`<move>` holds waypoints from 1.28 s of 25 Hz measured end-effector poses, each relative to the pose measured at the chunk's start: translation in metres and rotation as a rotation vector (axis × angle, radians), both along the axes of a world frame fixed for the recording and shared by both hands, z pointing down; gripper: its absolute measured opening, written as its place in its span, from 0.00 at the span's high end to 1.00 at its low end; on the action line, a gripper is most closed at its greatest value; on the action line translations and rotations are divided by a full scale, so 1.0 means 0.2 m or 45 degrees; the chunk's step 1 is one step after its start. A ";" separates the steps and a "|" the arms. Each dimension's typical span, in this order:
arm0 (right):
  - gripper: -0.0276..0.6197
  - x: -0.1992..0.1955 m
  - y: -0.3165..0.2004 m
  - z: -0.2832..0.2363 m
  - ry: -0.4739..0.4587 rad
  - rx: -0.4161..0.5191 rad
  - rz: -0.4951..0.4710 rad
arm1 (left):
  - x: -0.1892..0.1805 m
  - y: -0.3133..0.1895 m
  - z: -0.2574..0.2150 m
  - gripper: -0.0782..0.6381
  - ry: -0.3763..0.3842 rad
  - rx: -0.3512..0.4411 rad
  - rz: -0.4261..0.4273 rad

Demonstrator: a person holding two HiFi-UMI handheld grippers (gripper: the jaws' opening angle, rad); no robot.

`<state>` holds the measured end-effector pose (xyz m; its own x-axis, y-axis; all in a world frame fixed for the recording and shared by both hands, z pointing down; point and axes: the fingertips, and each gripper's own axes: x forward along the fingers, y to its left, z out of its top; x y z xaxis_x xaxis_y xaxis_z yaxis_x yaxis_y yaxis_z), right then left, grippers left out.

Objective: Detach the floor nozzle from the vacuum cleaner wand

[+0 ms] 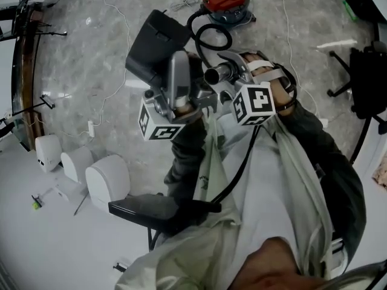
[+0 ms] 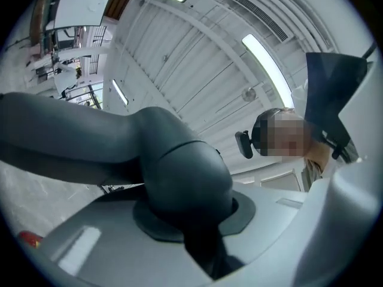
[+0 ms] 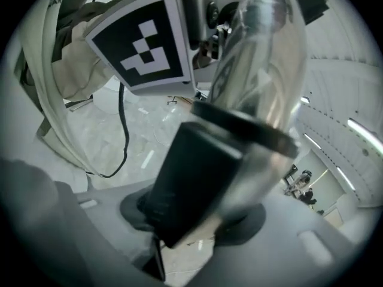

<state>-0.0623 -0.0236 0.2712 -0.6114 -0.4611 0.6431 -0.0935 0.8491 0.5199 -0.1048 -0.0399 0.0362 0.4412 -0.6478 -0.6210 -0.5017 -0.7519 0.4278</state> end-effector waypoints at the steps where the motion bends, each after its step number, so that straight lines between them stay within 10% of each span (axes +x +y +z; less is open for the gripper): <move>1: 0.64 0.00 0.01 0.01 0.010 -0.002 -0.016 | 0.02 0.00 0.01 0.78 0.016 -0.010 0.021; 15: 0.63 0.16 0.01 0.07 0.085 -0.035 0.016 | 0.24 0.03 0.16 0.78 0.009 -0.083 0.134; 22: 0.63 0.32 0.02 0.15 0.074 -0.049 0.064 | 0.32 0.04 0.33 0.78 -0.339 -0.192 -0.016; 32: 0.67 0.52 0.00 0.30 0.069 -0.237 0.219 | 0.33 0.06 0.46 0.78 -0.540 -0.287 -0.083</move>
